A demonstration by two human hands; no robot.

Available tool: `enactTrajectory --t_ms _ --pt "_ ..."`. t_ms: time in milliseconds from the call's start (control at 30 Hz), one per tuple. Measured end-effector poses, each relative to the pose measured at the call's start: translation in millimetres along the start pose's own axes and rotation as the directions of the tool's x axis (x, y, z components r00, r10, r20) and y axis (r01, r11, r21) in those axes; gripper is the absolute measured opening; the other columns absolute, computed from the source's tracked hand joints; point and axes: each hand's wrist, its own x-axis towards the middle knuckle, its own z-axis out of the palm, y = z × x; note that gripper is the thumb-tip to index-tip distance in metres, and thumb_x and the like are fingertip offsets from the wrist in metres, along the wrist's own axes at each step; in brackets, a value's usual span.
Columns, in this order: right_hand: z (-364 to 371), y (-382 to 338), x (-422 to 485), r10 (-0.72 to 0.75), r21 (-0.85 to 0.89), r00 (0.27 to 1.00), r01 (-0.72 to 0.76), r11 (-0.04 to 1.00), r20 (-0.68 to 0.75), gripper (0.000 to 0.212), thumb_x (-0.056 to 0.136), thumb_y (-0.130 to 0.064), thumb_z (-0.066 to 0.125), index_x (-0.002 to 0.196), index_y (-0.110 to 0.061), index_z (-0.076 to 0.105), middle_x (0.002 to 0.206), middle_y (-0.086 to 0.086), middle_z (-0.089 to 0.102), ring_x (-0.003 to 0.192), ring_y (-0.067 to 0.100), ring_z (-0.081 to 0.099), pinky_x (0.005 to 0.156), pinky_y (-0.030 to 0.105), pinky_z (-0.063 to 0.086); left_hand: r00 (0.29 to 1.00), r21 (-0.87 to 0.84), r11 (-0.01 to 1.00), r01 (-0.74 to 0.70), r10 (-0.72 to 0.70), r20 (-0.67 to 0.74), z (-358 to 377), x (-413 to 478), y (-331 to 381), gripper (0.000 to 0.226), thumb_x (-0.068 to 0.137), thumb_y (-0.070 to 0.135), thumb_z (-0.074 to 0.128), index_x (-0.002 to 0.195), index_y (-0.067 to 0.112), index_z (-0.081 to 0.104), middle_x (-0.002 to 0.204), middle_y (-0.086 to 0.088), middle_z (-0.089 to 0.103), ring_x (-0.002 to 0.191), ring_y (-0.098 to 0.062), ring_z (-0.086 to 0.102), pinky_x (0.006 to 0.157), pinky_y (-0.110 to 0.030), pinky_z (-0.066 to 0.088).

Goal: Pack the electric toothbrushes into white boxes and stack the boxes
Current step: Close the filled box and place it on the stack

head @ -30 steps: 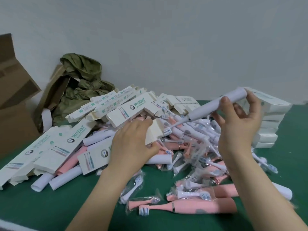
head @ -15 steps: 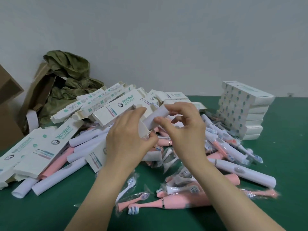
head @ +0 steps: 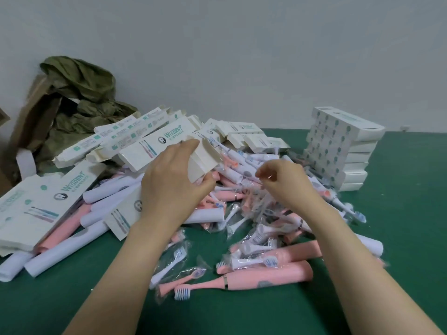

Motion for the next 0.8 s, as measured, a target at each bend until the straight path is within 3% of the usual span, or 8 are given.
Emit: enactTrajectory --t_ms 100,233,333,433,567,667,733,800 --pt "4.0 11.4 -1.3 -0.014 -0.192 0.97 0.063 0.979 0.243 0.036 0.087 0.001 0.053 0.107 -0.024 0.068 0.103 -0.006 0.062 0.082 0.009 0.053 0.067 0.02 0.04 0.998 -0.007 0.999 -0.036 0.036 -0.047 4.3 -2.8 1.9 0.053 0.073 0.029 0.067 0.124 0.015 0.059 0.116 -0.006 0.063 0.104 -0.029 0.057 0.083 -0.036 0.044" --pt "-1.2 0.7 -1.4 -0.073 -0.093 0.951 0.105 0.99 0.3 0.03 0.091 -0.005 0.056 0.103 -0.029 0.068 0.088 -0.019 0.05 0.068 -0.004 0.048 0.05 0.011 0.037 0.989 0.047 0.991 -0.125 0.128 -0.076 10.1 -12.2 6.7 0.051 0.073 0.027 0.068 0.121 0.009 0.062 0.111 -0.008 0.065 0.103 -0.027 0.06 0.083 -0.037 0.046" --pt "-12.0 4.2 -2.3 -0.055 -0.092 0.943 0.089 0.992 0.327 0.054 0.082 0.011 0.044 0.105 -0.034 0.062 0.106 -0.014 0.053 0.085 0.013 0.056 0.063 0.028 0.051 0.982 0.069 0.984 -0.162 0.168 -0.086 11.2 -17.2 5.2 0.051 0.07 0.023 0.069 0.118 0.008 0.063 0.107 -0.008 0.066 0.1 -0.027 0.061 0.079 -0.036 0.048" --pt "-4.2 5.3 -5.3 -0.02 -0.245 0.908 0.133 0.96 0.418 0.055 0.08 0.012 0.042 0.104 -0.033 0.063 0.106 -0.005 0.055 0.1 0.019 0.048 0.074 0.033 0.043 0.986 0.07 0.986 -0.149 0.154 -0.066 8.6 -17.1 5.9 0.052 0.072 0.031 0.054 0.118 0.009 0.063 0.107 -0.007 0.066 0.099 -0.026 0.06 0.078 -0.034 0.047" --pt "6.9 12.0 -3.6 0.001 -0.288 0.945 0.1 0.952 0.328 0.038 0.085 0.001 0.05 0.085 -0.036 0.061 0.106 0.002 0.059 0.101 0.018 0.051 0.082 0.034 0.046 0.986 0.068 0.986 -0.153 0.157 -0.053 8.5 -19.4 5.1 0.051 0.072 0.029 0.058 0.118 0.009 0.064 0.107 -0.007 0.066 0.099 -0.028 0.061 0.079 -0.036 0.047" --pt "-3.0 20.1 0.2 -0.085 -0.27 0.959 0.16 0.949 0.271 0.009 0.086 -0.022 0.067 0.092 -0.028 0.067 0.095 -0.006 0.064 0.092 0.012 0.051 0.074 0.027 0.044 0.987 0.071 0.986 -0.151 0.155 -0.044 10.0 -22.7 5.8 0.053 0.068 0.02 0.069 0.119 0.009 0.063 0.109 -0.008 0.066 0.099 -0.028 0.062 0.08 -0.036 0.045" --pt "-4.9 17.5 -0.4 -0.178 -0.107 0.969 0.197 0.974 0.17 0.012 0.086 -0.027 0.069 0.097 -0.022 0.069 0.093 -0.012 0.062 0.081 0.005 0.054 0.068 0.017 0.041 0.988 0.069 0.987 -0.148 0.151 -0.038 9.4 -24.7 5.3 0.053 0.068 0.021 0.068 0.119 0.009 0.064 0.11 -0.007 0.066 0.1 -0.028 0.062 0.08 -0.035 0.045" --pt "-6.2 5.7 -4.1 -0.223 0.217 0.975 0.218 0.952 -0.002 0.007 0.089 -0.022 0.066 0.095 -0.021 0.069 0.089 -0.018 0.064 0.077 0.004 0.06 0.068 0.011 0.043 0.988 0.062 0.987 -0.147 0.149 -0.031 7.3 -26.2 3.8 0.052 0.071 0.027 0.063 0.12 0.009 0.063 0.111 -0.007 0.066 0.101 -0.027 0.061 0.081 -0.035 0.045"
